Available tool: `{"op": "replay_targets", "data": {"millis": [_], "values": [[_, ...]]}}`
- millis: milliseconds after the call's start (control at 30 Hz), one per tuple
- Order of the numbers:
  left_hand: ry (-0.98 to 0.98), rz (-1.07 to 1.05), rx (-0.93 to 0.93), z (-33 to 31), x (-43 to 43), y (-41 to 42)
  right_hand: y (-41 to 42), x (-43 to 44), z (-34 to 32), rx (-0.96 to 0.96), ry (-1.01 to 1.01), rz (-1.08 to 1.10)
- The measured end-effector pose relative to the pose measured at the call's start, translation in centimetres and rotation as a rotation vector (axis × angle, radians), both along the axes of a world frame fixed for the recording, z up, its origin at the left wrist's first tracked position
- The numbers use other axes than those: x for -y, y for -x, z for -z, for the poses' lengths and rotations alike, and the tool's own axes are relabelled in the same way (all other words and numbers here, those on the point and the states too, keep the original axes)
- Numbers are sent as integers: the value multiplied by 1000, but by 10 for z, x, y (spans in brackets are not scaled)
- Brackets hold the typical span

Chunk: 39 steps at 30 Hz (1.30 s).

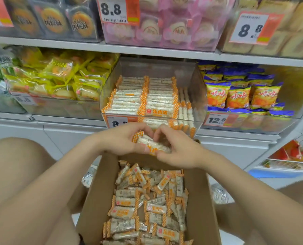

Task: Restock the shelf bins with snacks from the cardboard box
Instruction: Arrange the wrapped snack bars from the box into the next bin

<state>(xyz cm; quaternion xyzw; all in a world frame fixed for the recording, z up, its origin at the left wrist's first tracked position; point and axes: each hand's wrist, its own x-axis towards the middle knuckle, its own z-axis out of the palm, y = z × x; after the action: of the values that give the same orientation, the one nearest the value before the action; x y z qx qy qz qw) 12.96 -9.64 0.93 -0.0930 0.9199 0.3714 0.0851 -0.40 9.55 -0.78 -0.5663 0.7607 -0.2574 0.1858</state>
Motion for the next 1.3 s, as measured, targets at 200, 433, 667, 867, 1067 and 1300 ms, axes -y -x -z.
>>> {"op": "replay_targets", "data": {"millis": [200, 433, 667, 867, 1067, 1300], "values": [[67, -309, -441, -20, 9, 4, 34, 2, -52, -114, 129, 143], [659, -221, -62, 23, 4, 12, 61, 29, -49, -522, -50, 245], [700, -209, -2, 24, -1, 13, 45, 60, -29, -264, -187, 346], [732, -228, -68, 25, -4, 11, 41, 59, -26, -164, -157, 414], [740, -206, -105, 24, -4, 10, 42, 52, -32, -143, -56, 576], [750, -227, -58, 25, -8, 17, 61, 51, -53, 77, -161, 635]]}}
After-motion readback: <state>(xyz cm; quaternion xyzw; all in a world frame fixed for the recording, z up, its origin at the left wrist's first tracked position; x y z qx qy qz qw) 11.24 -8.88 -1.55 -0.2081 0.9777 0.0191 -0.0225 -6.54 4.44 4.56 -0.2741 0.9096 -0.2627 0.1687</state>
